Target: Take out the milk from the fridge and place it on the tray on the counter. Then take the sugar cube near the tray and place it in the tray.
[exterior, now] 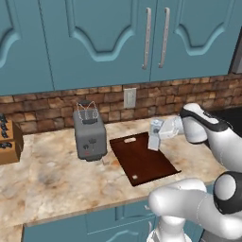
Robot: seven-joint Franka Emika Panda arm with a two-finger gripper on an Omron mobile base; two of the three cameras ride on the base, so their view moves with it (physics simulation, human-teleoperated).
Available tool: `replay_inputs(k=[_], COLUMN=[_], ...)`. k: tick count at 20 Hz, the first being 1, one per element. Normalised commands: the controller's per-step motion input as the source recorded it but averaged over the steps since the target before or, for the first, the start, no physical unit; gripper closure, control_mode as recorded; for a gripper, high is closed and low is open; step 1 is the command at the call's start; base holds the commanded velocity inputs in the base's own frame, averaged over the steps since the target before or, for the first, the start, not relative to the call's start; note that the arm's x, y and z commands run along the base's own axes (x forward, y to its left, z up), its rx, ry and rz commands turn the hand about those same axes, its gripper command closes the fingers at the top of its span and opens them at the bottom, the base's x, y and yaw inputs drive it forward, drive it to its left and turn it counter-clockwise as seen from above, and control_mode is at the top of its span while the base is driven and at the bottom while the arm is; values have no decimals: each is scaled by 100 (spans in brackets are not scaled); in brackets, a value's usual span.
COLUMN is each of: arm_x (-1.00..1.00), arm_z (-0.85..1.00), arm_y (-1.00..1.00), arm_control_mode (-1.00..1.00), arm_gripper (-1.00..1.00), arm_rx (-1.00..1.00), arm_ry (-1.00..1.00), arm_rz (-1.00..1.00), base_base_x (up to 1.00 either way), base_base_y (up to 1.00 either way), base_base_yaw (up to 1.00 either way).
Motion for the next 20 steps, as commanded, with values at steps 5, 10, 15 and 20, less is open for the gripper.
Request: replay_inputs(k=[5, 10, 15, 20], arm_x=[49, 25, 1, 0], arm_z=[-5, -4, -21, -16], arm_y=[0, 2, 27, 23], arm_control_mode=[-100, -100, -100, -100], arm_gripper=[100, 100, 100, 100], arm_rx=[-1, -1, 0, 0], arm_ry=[0, 0, 0, -2], arm_rz=[0, 0, 0, 0], base_base_x=[0, 0, 0, 0], base_base_y=[0, 0, 0, 0], base_base_yaw=[0, 0, 0, 0])
